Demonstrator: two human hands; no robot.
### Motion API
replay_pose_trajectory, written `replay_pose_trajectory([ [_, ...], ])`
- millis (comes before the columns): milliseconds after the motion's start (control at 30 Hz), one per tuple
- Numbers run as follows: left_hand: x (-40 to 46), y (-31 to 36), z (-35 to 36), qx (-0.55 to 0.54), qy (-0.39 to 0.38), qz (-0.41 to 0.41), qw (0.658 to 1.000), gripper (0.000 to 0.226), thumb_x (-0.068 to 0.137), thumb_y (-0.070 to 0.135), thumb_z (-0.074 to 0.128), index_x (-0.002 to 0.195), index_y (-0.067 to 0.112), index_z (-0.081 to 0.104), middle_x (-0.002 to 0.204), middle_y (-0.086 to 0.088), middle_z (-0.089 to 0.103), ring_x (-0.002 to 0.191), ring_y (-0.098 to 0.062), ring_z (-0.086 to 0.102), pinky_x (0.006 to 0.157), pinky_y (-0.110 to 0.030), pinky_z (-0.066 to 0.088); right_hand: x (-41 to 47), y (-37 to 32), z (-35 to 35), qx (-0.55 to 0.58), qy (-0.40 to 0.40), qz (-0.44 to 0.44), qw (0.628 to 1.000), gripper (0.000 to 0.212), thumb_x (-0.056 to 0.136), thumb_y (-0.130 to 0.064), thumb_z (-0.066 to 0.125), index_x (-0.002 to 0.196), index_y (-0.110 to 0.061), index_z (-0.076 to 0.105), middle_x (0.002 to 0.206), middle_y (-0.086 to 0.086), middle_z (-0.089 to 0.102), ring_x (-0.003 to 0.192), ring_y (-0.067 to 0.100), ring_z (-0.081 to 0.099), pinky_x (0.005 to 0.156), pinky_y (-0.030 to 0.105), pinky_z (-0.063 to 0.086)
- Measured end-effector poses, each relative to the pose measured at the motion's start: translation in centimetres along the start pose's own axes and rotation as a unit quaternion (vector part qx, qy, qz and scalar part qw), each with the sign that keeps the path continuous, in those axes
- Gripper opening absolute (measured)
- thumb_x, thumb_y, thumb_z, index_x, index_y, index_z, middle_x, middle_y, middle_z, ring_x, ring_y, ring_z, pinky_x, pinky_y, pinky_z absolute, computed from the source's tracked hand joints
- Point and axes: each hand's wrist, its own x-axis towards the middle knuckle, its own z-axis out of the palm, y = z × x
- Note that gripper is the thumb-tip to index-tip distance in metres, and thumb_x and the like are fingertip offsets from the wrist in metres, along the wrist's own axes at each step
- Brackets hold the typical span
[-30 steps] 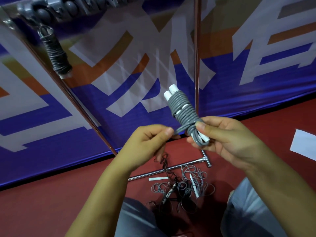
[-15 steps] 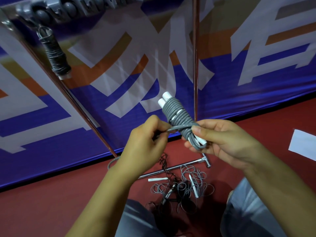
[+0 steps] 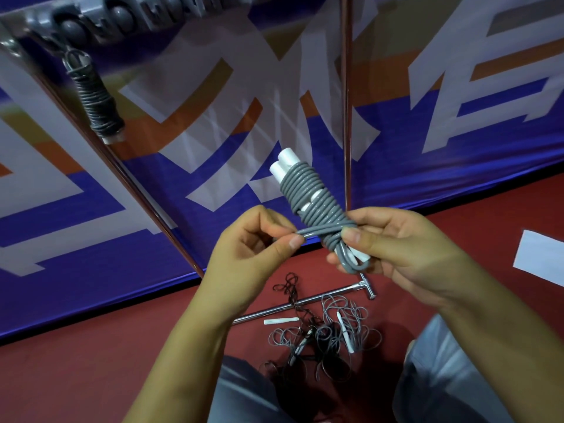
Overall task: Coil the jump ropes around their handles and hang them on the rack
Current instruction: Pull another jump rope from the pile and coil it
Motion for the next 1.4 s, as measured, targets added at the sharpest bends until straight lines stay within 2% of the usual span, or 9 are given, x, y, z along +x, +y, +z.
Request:
replay_pose_trajectory([
  [167,0.0,0.1,0.5,0.063,0.039,0.008,0.997,0.025,0.072,0.012,0.073,0.070,0.033,0.059,0.071,0.009,0.059,0.068,-0.006,0.053,0.064,-0.018,0.045,-0.1,0.2,0.2,0.024,-0.028,-0.029,0.999,0.024,0.063,-0.014,0.077,0.087,-0.009,0.075,0.086,0.016,0.073,0.070,0.025,0.072,0.056,0.025,0.055],
  [333,0.3,-0.4,0.6,-0.077,0.019,-0.035,0.996,0.027,0.055,0.016,0.081,0.073,0.029,0.065,0.069,0.009,0.061,0.068,-0.005,0.059,0.067,-0.019,0.051,-0.2,-0.1,0.5,0.060,-0.069,-0.051,0.994,0.027,0.062,-0.021,0.068,0.087,-0.014,0.076,0.084,0.015,0.072,0.068,0.023,0.071,0.055,0.025,0.055],
  [500,0.9,-0.8,0.2,-0.161,-0.038,-0.045,0.985,0.060,0.048,0.021,0.092,0.096,0.004,0.059,0.074,-0.008,0.063,0.066,-0.017,0.066,0.065,-0.027,0.055,0.1,-0.1,-0.3,0.082,-0.181,0.001,0.980,0.037,0.067,-0.028,0.078,0.098,-0.008,0.072,0.090,0.016,0.072,0.076,0.024,0.072,0.059,0.026,0.057],
  [733,1.1,0.3,0.9,-0.160,-0.120,-0.032,0.979,0.060,0.058,0.018,0.086,0.115,0.023,0.067,0.101,-0.003,0.071,0.087,-0.016,0.068,0.076,-0.029,0.054,1.8,0.8,-1.5,0.183,-0.342,0.113,0.915,0.038,0.091,-0.017,0.058,0.123,0.004,0.056,0.110,0.020,0.067,0.095,0.023,0.070,0.075,0.027,0.058],
  [833,1.4,0.0,0.9,-0.142,-0.073,-0.056,0.986,0.069,0.052,0.024,0.091,0.113,0.010,0.061,0.108,-0.012,0.068,0.094,-0.024,0.066,0.082,-0.036,0.054,1.8,1.1,-2.4,0.175,-0.283,0.078,0.940,0.039,0.099,-0.011,0.039,0.130,0.012,0.045,0.122,0.030,0.058,0.109,0.031,0.064,0.089,0.033,0.055],
  [933,1.1,-0.6,0.5,-0.124,-0.022,-0.071,0.989,0.076,0.047,0.027,0.093,0.110,0.005,0.055,0.106,-0.015,0.067,0.096,-0.028,0.065,0.084,-0.037,0.054,1.6,1.2,-1.5,0.120,-0.190,0.110,0.968,0.040,0.072,-0.024,0.068,0.108,-0.005,0.069,0.096,0.018,0.072,0.081,0.023,0.073,0.063,0.023,0.058],
  [1033,0.8,-0.7,0.5,-0.103,0.021,-0.076,0.991,0.065,0.047,0.015,0.088,0.104,0.013,0.057,0.097,-0.002,0.070,0.095,-0.019,0.067,0.082,-0.029,0.054,0.7,0.6,-1.1,-0.006,-0.063,0.008,0.998,0.044,0.067,-0.024,0.067,0.109,-0.011,0.062,0.095,0.011,0.074,0.081,0.021,0.072,0.065,0.026,0.058],
  [1233,0.2,-0.2,1.2,-0.133,0.051,-0.081,0.986,0.057,0.054,0.010,0.079,0.106,0.011,0.056,0.098,-0.005,0.069,0.093,-0.018,0.067,0.080,-0.025,0.052,0.1,1.2,-0.4,-0.152,0.001,-0.113,0.982,0.020,0.084,-0.032,0.065,0.104,-0.029,0.066,0.102,-0.002,0.073,0.095,0.011,0.069,0.079,0.023,0.054],
  [1400,0.3,0.2,1.8,-0.138,0.073,-0.092,0.983,0.060,0.058,-0.001,0.079,0.111,0.006,0.052,0.102,-0.010,0.066,0.096,-0.023,0.066,0.078,-0.027,0.053,-0.4,1.8,0.4,-0.260,0.029,-0.151,0.953,0.052,0.063,-0.050,0.078,0.112,-0.052,0.059,0.113,-0.015,0.065,0.110,0.001,0.059,0.092,0.021,0.047],
])
